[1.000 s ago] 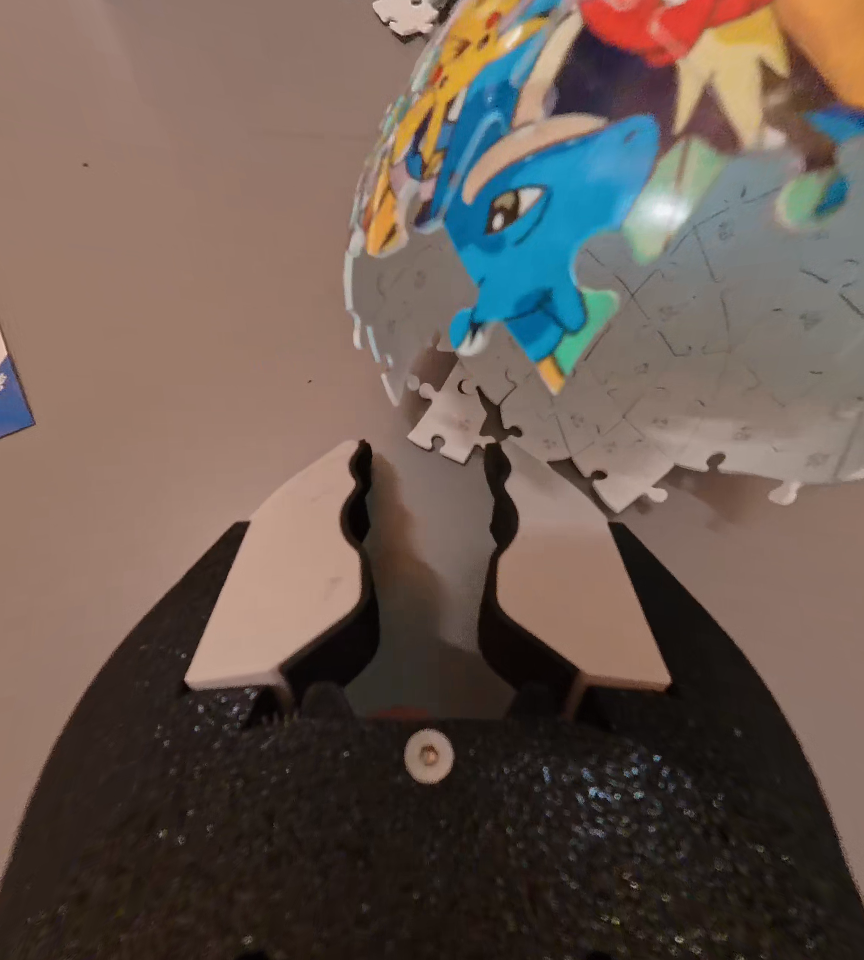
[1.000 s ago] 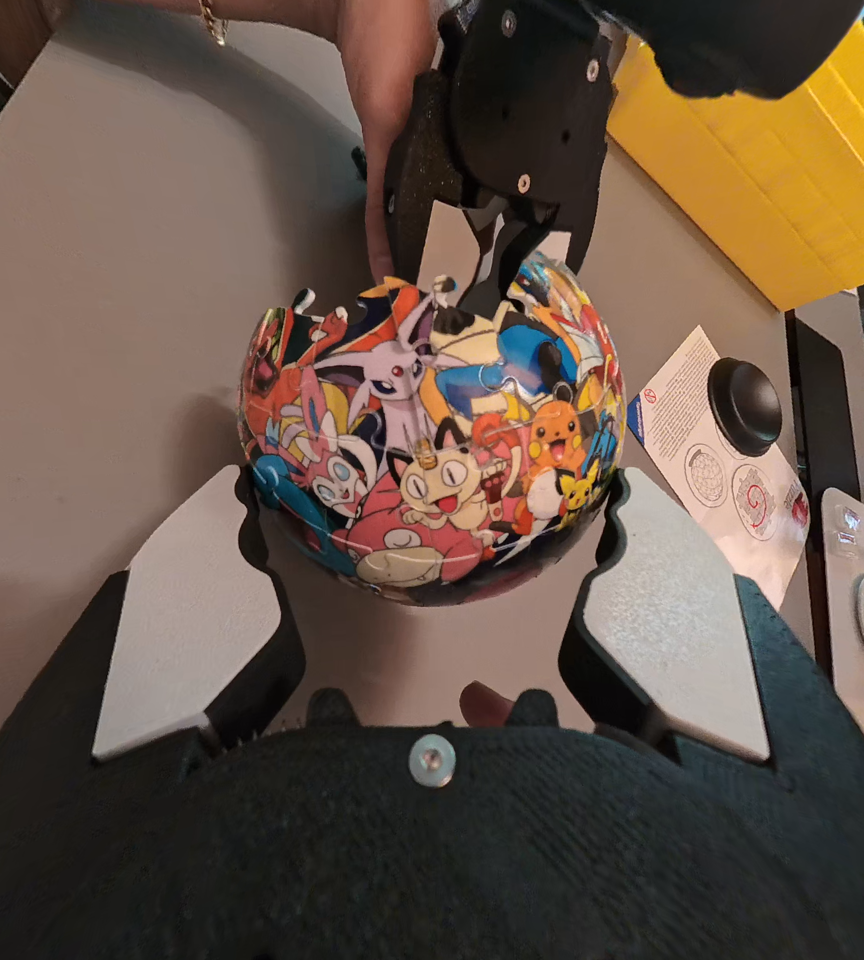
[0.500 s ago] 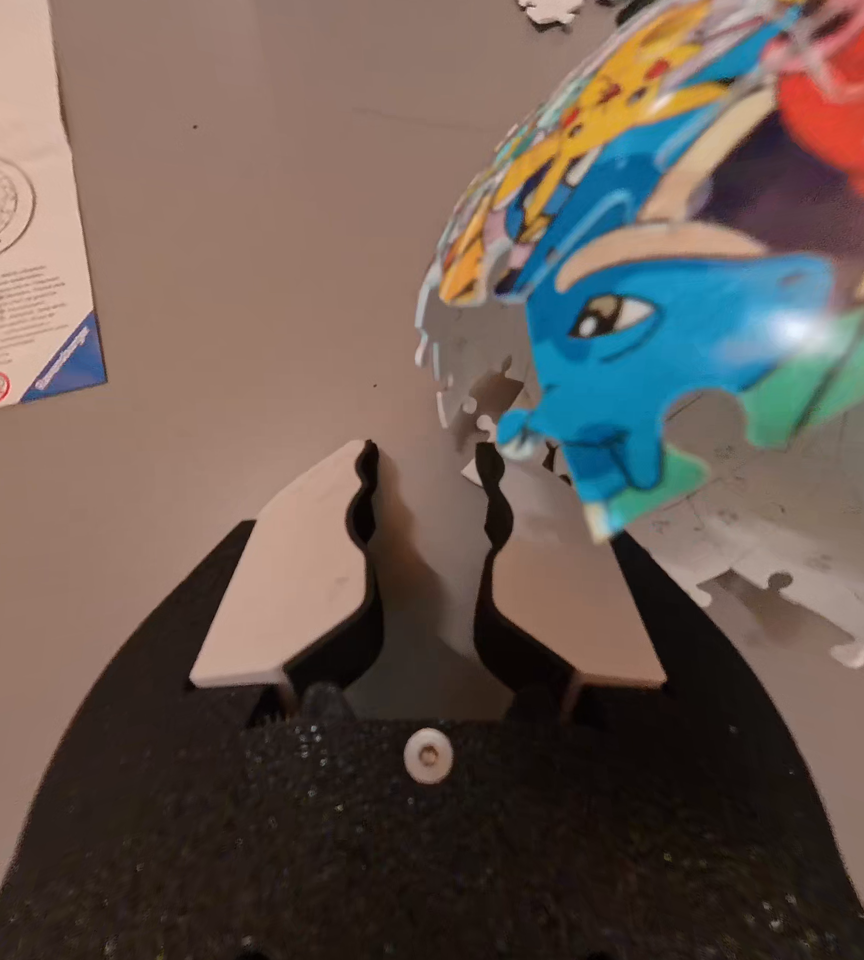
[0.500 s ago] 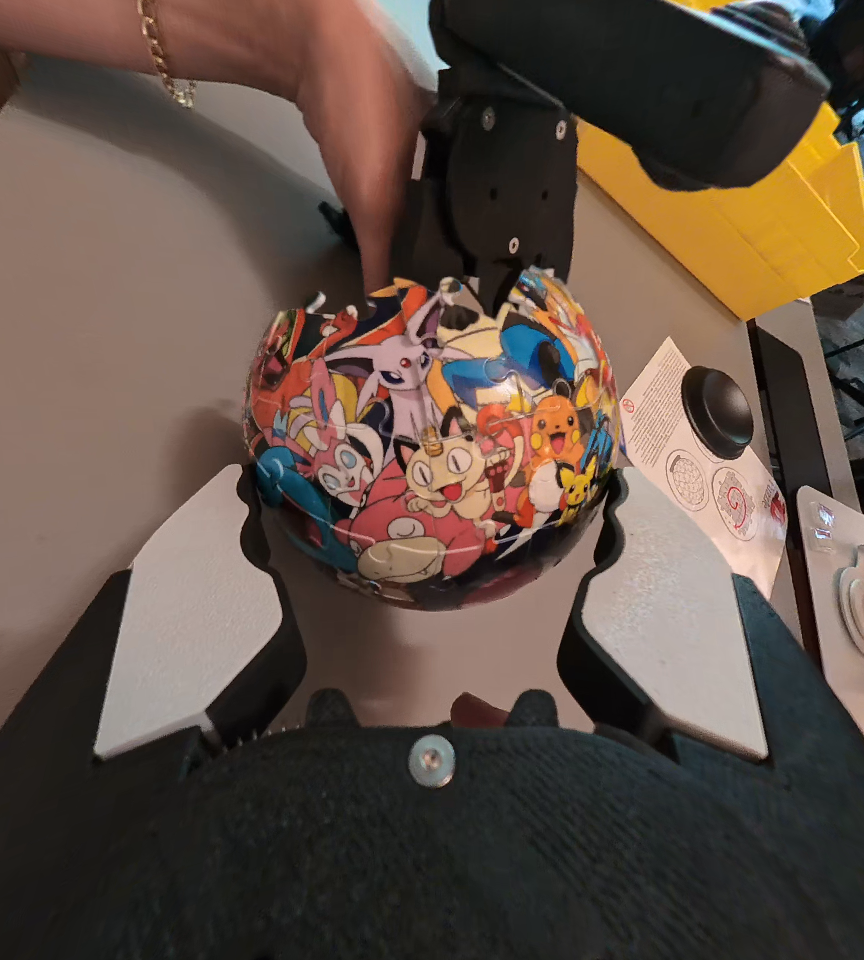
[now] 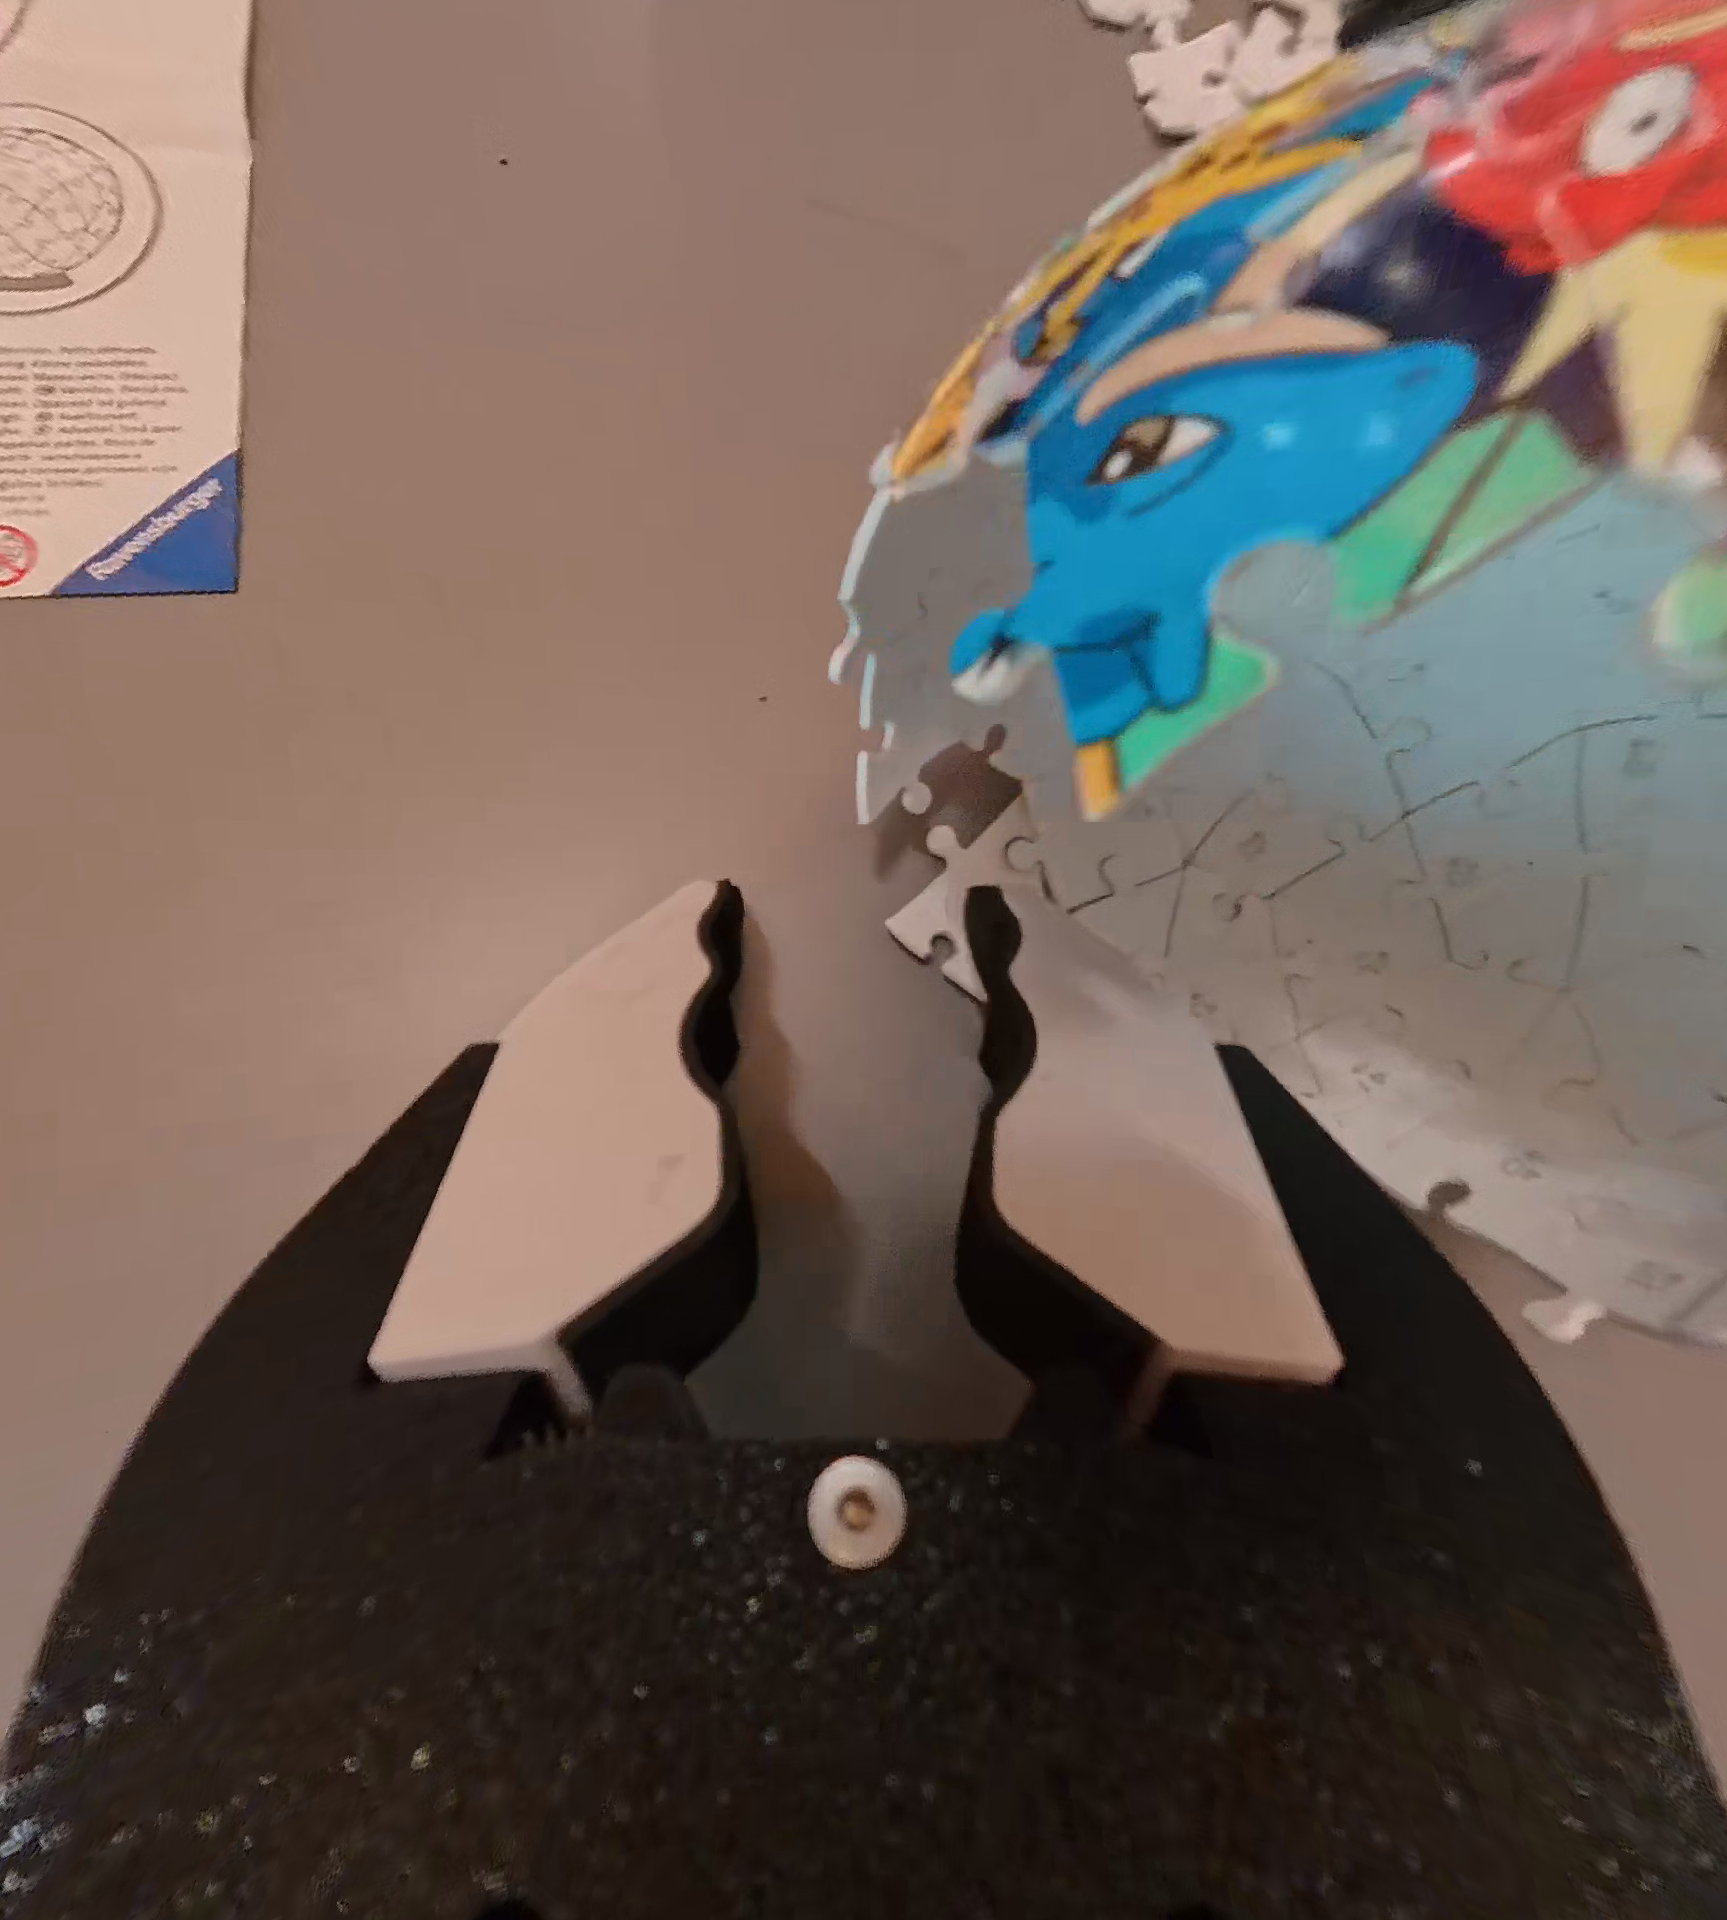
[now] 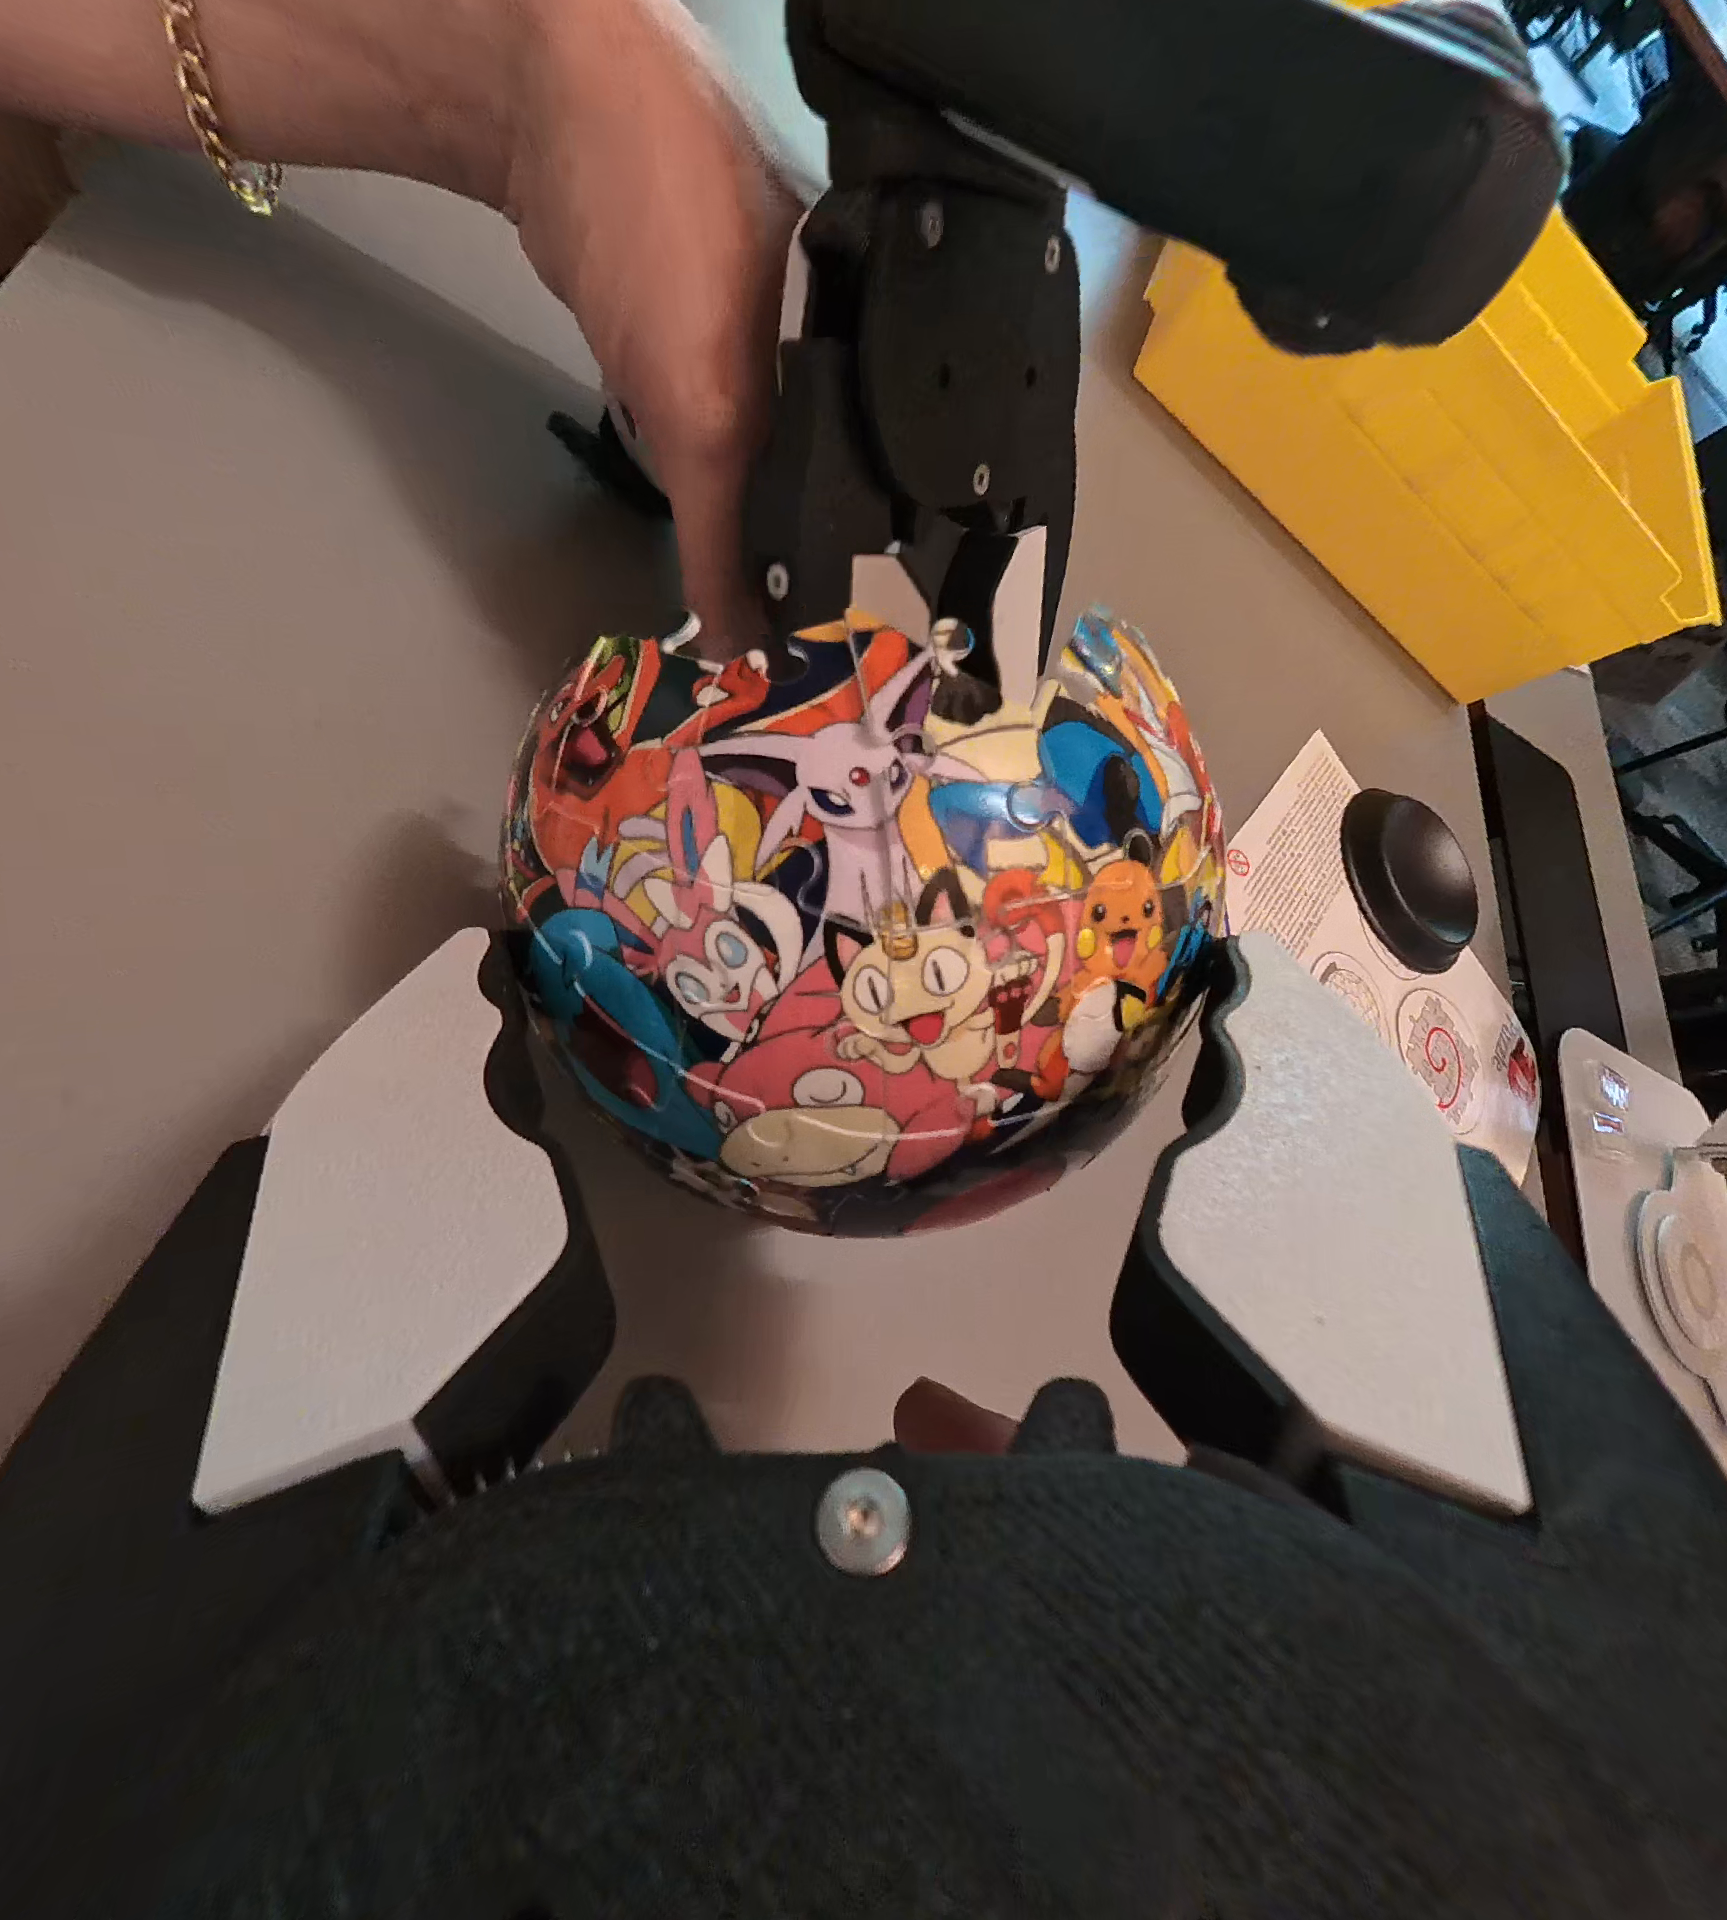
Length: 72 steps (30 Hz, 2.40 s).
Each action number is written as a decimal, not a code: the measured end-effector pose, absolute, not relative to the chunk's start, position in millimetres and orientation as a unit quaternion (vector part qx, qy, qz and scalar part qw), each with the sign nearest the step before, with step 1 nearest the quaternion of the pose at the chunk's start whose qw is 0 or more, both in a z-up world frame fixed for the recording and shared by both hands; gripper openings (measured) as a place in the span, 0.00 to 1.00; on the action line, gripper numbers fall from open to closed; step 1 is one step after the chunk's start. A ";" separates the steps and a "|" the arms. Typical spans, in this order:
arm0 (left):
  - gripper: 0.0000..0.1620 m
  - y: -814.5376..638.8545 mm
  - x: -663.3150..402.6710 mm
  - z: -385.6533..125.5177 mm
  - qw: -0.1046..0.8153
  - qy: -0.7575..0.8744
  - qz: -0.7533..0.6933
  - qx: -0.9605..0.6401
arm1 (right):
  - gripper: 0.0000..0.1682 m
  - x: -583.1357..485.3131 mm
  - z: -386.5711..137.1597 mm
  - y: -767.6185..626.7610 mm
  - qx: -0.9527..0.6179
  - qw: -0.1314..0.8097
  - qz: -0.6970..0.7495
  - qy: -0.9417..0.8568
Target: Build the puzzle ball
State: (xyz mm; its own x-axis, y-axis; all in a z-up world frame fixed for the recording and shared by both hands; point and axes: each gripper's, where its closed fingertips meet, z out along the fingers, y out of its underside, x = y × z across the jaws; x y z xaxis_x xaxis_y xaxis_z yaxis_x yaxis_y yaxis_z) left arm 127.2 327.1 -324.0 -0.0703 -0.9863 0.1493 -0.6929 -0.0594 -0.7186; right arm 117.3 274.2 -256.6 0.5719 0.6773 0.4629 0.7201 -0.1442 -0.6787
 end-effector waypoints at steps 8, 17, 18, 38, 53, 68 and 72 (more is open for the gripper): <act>0.26 320.6 106.5 -327.9 0.210 0.755 -0.321 -0.531 | 0.73 118.6 -257.1 272.4 -0.758 0.461 -0.029 -0.461; 0.29 322.7 117.4 -328.6 0.200 0.810 -0.326 -0.445 | 0.73 120.2 -257.5 272.1 -0.759 0.459 -0.025 -0.461; 0.27 322.0 117.7 -329.1 0.190 0.814 -0.331 -0.438 | 0.73 120.4 -257.6 272.2 -0.759 0.458 -0.025 -0.462; 0.14 314.8 102.4 -312.9 0.267 0.785 -0.339 -0.444 | 0.73 115.6 -256.9 275.5 -0.757 0.456 -0.025 -0.468; 0.14 316.2 107.1 -325.2 0.253 0.793 -0.297 -0.467 | 0.72 110.5 -255.1 286.1 -0.759 0.426 0.013 -0.492; 0.15 314.0 106.5 -321.8 0.240 0.779 -0.322 -0.481 | 0.72 107.3 -254.6 288.2 -0.758 0.428 0.017 -0.491; 0.15 313.8 108.7 -320.9 0.236 0.777 -0.328 -0.483 | 0.73 107.7 -254.7 287.8 -0.759 0.427 0.015 -0.492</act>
